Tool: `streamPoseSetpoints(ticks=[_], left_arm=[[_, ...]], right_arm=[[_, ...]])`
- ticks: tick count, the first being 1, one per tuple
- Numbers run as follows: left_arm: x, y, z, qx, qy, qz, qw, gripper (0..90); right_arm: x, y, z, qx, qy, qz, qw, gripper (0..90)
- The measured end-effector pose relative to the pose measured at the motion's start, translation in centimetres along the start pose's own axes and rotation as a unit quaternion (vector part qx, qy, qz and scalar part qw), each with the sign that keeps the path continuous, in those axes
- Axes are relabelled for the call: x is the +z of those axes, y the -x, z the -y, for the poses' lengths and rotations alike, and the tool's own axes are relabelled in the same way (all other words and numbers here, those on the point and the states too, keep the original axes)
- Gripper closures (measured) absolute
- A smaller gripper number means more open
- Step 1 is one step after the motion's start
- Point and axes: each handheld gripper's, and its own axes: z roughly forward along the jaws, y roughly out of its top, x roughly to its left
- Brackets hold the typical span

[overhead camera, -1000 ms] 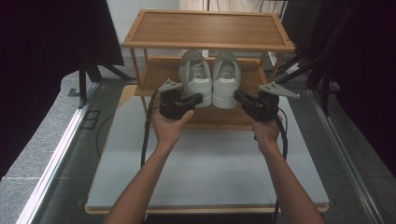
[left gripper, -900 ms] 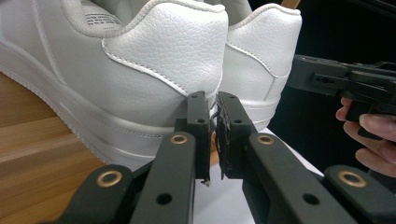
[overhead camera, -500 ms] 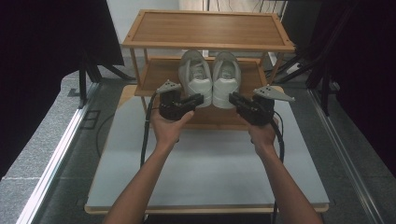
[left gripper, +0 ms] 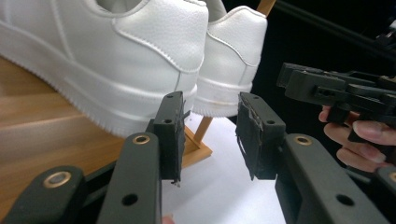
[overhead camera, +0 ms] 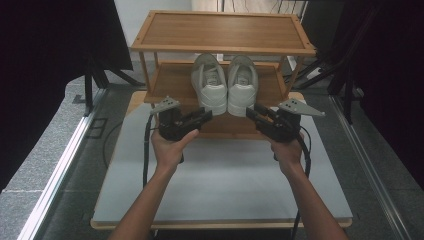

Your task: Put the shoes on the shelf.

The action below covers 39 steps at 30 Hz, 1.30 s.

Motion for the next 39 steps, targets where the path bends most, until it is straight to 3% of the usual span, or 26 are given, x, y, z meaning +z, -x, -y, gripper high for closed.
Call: streamPoseSetpoints(ticks=[8,17,20,26,29,30,31,39], left_arm=[[-2.7,-0.4,1.5,-0.004,0.006,0.001,1.0000,59.2],[-4.6,-0.7,5.1,-0.020,-0.005,0.009,0.9998,57.4],[-5.0,-0.7,6.7,-0.020,-0.017,0.002,0.9997,57.1],[-5.7,-0.6,8.6,-0.009,-0.036,-0.015,0.9992,55.7],[-6.2,-0.7,9.8,-0.006,-0.054,-0.030,0.9981,55.3],[-6.4,-0.8,10.2,-0.008,-0.055,-0.033,0.9979,55.0],[-6.5,-1.0,10.6,-0.009,-0.062,-0.036,0.9974,55.0],[-7.5,-1.4,10.6,-0.005,-0.058,-0.044,0.9974,53.4]], right_arm=[[-1.6,0.0,1.5,0.002,0.004,-0.013,0.9999,57.6],[-4.2,1.4,5.4,0.025,0.011,-0.009,0.9996,55.8],[-5.7,2.1,7.5,0.039,0.017,-0.005,0.9991,55.6],[-7.5,2.8,9.6,0.047,0.022,-0.001,0.9987,55.1],[-8.4,3.1,11.1,0.048,0.017,-0.003,0.9987,54.9],[-8.5,3.3,11.6,0.043,-0.005,-0.001,0.9991,54.5],[-8.6,3.3,11.8,0.034,-0.010,0.005,0.9994,54.5],[-8.2,2.7,12.6,0.033,-0.015,0.005,0.9993,52.9]])
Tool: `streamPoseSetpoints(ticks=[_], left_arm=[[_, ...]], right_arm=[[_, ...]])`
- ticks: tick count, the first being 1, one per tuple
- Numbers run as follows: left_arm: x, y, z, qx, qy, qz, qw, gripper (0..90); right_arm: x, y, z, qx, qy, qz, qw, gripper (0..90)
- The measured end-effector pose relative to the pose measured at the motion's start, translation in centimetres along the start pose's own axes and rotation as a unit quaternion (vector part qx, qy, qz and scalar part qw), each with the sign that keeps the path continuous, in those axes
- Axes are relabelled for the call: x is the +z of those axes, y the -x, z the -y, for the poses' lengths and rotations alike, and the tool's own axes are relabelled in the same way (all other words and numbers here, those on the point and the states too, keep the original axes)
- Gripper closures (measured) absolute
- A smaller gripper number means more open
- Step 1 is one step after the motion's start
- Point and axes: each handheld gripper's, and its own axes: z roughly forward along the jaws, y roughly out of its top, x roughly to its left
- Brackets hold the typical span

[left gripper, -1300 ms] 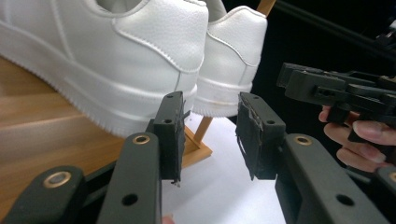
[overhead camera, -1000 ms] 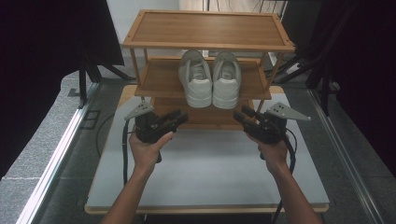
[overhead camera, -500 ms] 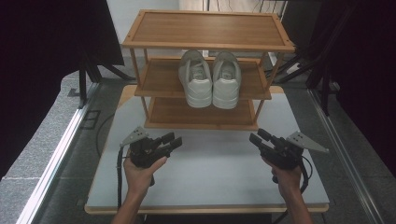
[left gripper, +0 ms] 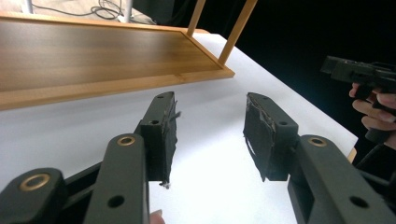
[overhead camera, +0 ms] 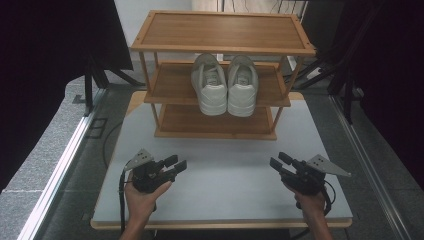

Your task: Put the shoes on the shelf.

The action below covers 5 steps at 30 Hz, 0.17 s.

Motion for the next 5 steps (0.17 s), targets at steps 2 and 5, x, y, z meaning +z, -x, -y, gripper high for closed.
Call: streamPoseSetpoints(ticks=[2,5], left_arm=[[-0.06,-0.10,0.00,-0.002,0.000,0.001,1.0000,53.0],[0.14,0.06,0.22,0.005,-0.007,-0.001,1.0000,51.2]], right_arm=[[0.20,-0.74,0.21,-0.012,-0.001,0.005,0.9999,49.7],[0.47,-0.97,0.69,-0.012,-0.005,0.012,0.9998,47.0]])
